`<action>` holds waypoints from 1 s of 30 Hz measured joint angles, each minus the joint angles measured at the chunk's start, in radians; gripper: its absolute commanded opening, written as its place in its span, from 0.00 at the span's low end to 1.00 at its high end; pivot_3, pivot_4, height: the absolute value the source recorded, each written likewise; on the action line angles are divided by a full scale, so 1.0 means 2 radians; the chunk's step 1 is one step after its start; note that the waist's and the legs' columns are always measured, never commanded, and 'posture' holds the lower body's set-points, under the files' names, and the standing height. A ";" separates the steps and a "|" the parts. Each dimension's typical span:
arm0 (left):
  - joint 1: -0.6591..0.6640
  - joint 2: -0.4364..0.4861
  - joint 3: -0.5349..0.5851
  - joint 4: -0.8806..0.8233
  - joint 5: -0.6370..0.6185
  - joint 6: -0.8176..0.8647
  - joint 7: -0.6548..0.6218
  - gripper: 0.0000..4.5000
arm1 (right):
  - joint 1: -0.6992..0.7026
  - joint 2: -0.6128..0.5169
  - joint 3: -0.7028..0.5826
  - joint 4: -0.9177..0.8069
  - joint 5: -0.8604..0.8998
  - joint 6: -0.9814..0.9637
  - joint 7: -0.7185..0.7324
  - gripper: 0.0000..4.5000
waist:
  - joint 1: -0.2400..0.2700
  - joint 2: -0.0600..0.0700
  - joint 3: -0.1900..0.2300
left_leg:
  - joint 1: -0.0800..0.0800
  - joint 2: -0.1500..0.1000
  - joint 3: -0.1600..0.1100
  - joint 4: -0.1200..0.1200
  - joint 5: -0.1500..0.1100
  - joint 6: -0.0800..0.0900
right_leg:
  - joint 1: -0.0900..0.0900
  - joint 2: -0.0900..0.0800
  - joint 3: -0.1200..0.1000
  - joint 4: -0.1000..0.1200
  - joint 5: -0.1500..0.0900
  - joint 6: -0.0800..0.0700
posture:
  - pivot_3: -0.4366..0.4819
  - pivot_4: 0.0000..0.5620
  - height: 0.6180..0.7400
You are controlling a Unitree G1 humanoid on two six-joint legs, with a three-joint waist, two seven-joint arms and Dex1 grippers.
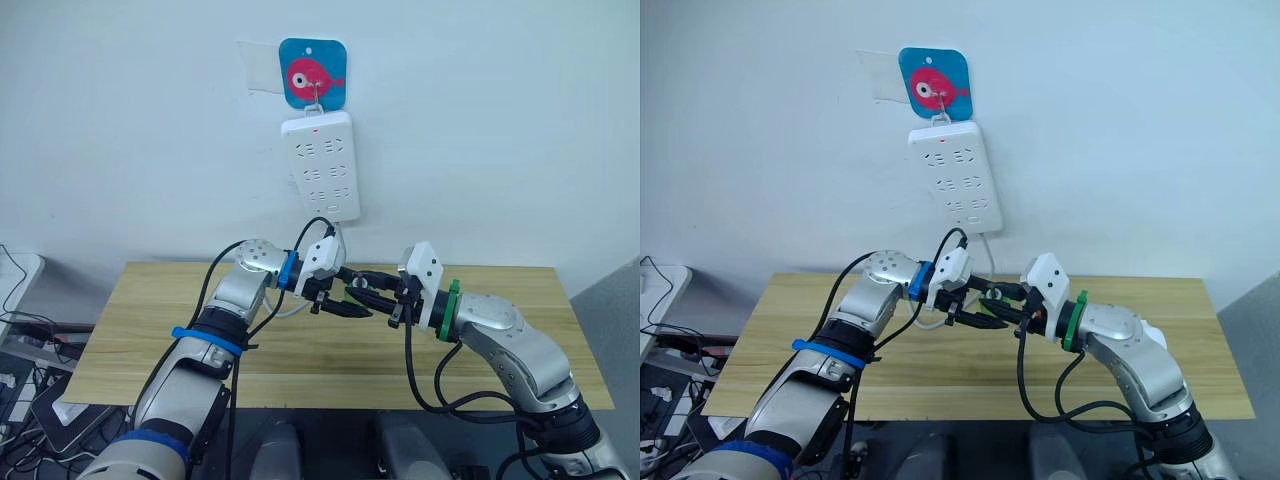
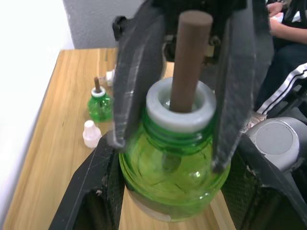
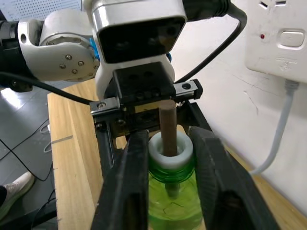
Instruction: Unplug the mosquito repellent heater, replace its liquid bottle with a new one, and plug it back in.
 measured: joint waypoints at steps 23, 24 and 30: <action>0.026 -0.049 0.122 -0.152 -0.232 0.396 0.130 1.00 | 0.088 0.065 -0.296 -0.114 0.380 0.150 -0.281 0.19 | -0.002 0.000 0.000 | 0.000 0.000 0.000 0.000 0.000 0.000 | 0.000 -0.001 0.000 0.000 0.000 0.000 | 0.35 0.26 1.00; 0.030 -0.056 0.127 -0.162 -0.244 0.412 0.144 1.00 | 0.086 0.065 -0.301 -0.114 0.422 0.147 -0.308 0.19 | -0.002 0.000 0.000 | 0.000 0.000 0.000 0.000 0.000 0.000 | 0.000 -0.001 0.000 0.000 0.000 0.000 | 0.35 0.26 1.00; 0.035 -0.115 0.156 -0.178 -0.292 0.452 0.225 1.00 | 0.074 0.030 -0.305 -0.116 0.597 0.098 -0.424 0.19 | -0.003 0.000 0.000 | 0.000 0.000 0.001 0.000 0.000 0.000 | 0.000 0.000 0.001 0.000 0.000 0.000 | 0.35 0.25 1.00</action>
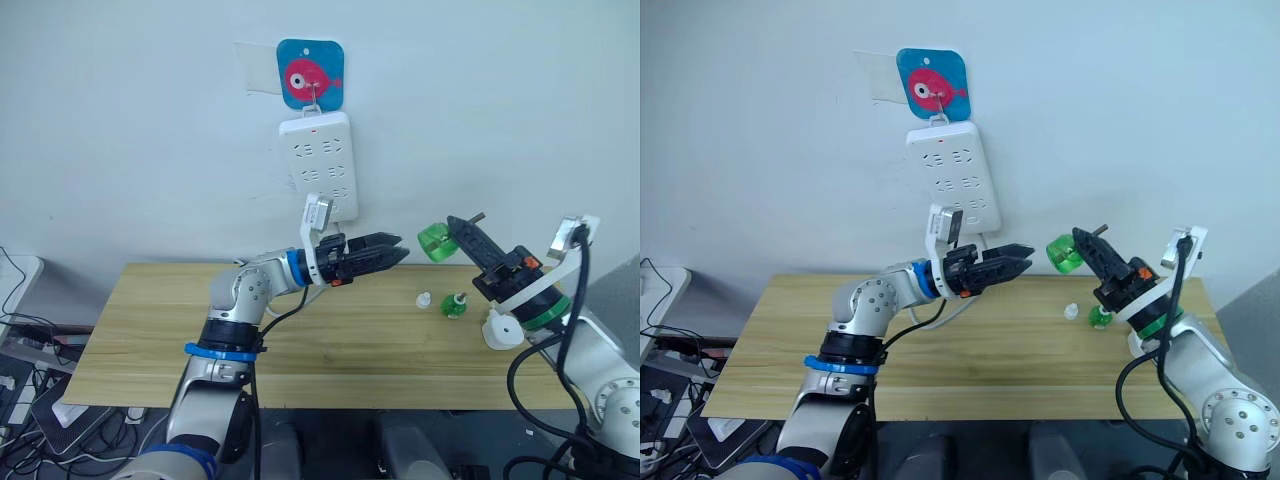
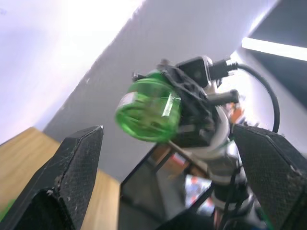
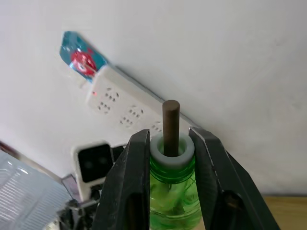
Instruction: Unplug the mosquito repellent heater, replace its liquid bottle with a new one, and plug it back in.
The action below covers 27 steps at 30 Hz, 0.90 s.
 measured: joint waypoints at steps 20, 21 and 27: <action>0.017 -0.075 0.001 -0.012 -0.023 -0.034 0.074 1.00 | -0.022 -0.061 0.069 0.001 0.090 -0.072 -0.044 0.19 | 0.001 0.000 0.000 | 0.000 0.000 0.001 0.000 0.000 0.000 | 0.000 0.000 0.001 0.000 0.000 0.000 | 0.35 0.24 1.00; 0.017 -0.076 0.002 -0.013 -0.024 -0.034 0.076 1.00 | -0.020 -0.061 0.070 0.001 0.088 -0.072 -0.043 0.19 | 0.001 0.000 0.000 | 0.000 0.000 0.001 0.000 0.000 0.000 | 0.000 0.000 0.001 0.000 0.000 0.000 | 0.35 0.24 1.00; 0.025 -0.088 -0.001 -0.029 -0.033 -0.034 0.086 1.00 | -0.019 -0.057 0.080 0.004 0.075 -0.085 -0.040 0.19 | 0.001 0.000 -0.001 | 0.000 0.000 0.001 0.000 0.000 0.000 | 0.000 0.000 0.001 0.000 0.000 0.000 | 0.35 0.24 1.00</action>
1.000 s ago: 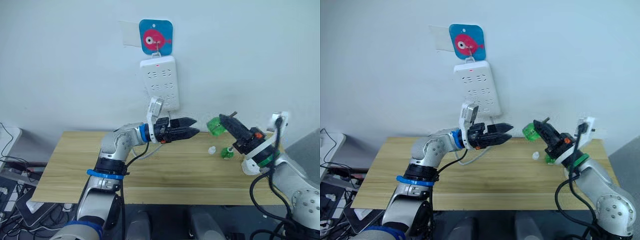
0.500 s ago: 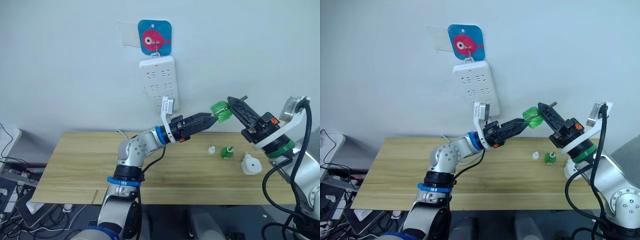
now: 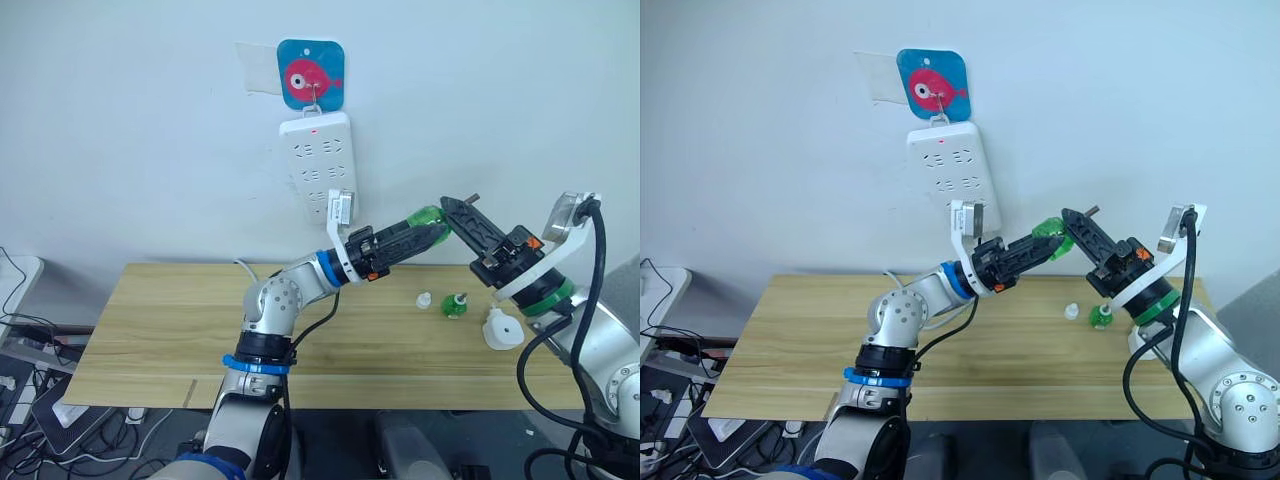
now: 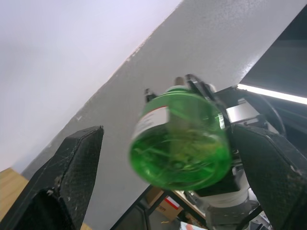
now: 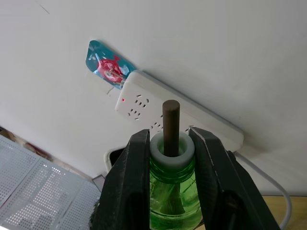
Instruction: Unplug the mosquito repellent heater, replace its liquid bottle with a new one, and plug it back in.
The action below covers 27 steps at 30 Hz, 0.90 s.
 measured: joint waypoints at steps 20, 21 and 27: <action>0.020 -0.004 -0.003 -0.014 -0.034 0.003 0.025 0.53 | -0.002 0.013 0.028 -0.012 0.000 -0.032 -0.022 0.19 | 0.000 0.000 -0.001 | 0.000 0.000 0.000 0.000 0.000 0.000 | 0.000 0.000 0.000 0.000 0.000 0.000 | 0.34 0.22 1.00; 0.020 -0.004 -0.003 -0.014 -0.035 0.003 0.024 0.51 | -0.001 0.014 0.029 -0.012 0.000 -0.033 -0.022 0.19 | 0.000 0.000 -0.001 | 0.000 0.000 0.000 0.000 0.000 -0.001 | 0.000 0.000 0.000 0.000 0.000 0.000 | 0.34 0.22 1.00; 0.020 -0.004 -0.003 -0.015 -0.035 0.003 0.025 0.51 | 0.004 0.015 0.030 -0.014 0.001 -0.038 -0.022 0.19 | 0.000 0.000 -0.001 | 0.000 0.000 0.000 0.000 0.001 -0.001 | 0.000 0.000 0.000 0.000 0.000 0.000 | 0.34 0.23 1.00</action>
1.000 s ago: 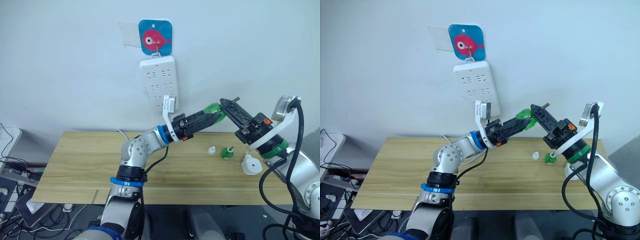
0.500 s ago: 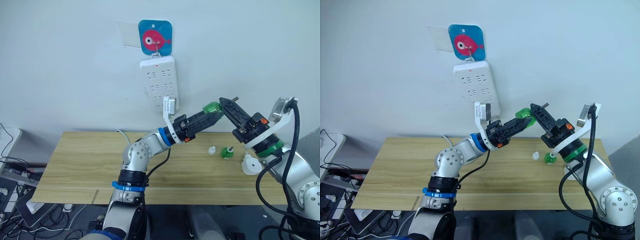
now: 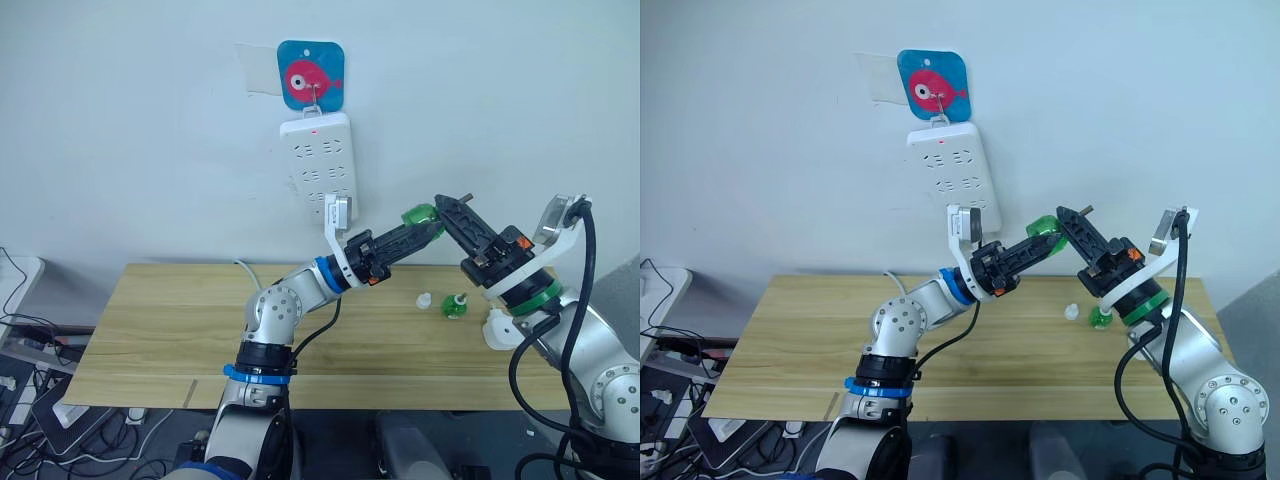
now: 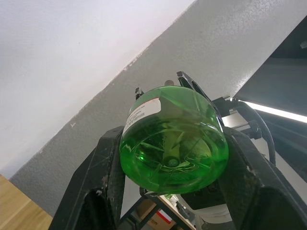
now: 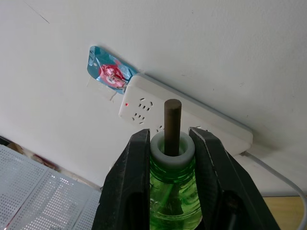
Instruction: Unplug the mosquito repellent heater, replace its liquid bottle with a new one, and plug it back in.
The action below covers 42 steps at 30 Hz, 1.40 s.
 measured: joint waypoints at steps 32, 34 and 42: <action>0.000 0.000 0.001 0.000 -0.002 0.006 0.010 0.91 | 0.010 -0.002 -0.001 -0.001 -0.001 -0.002 0.006 0.19 | 0.000 0.000 0.000 | 0.000 0.000 0.000 0.000 0.000 0.000 | 0.000 0.000 0.000 0.000 0.000 0.000 | 0.33 0.23 1.00; 0.000 0.000 0.001 0.000 -0.002 0.006 0.010 0.87 | 0.010 -0.002 -0.001 -0.001 -0.001 -0.002 0.006 0.19 | 0.000 0.000 0.000 | 0.000 0.000 0.000 0.000 0.000 0.000 | 0.000 0.000 0.000 0.000 0.000 0.000 | 0.33 0.24 1.00; 0.000 0.000 0.001 0.000 -0.002 0.006 0.009 0.51 | 0.010 0.001 -0.001 0.001 -0.001 -0.002 0.006 0.19 | 0.000 0.000 0.000 | 0.000 0.000 0.000 0.000 0.000 0.000 | 0.000 0.000 0.000 0.000 0.000 0.000 | 0.33 0.24 1.00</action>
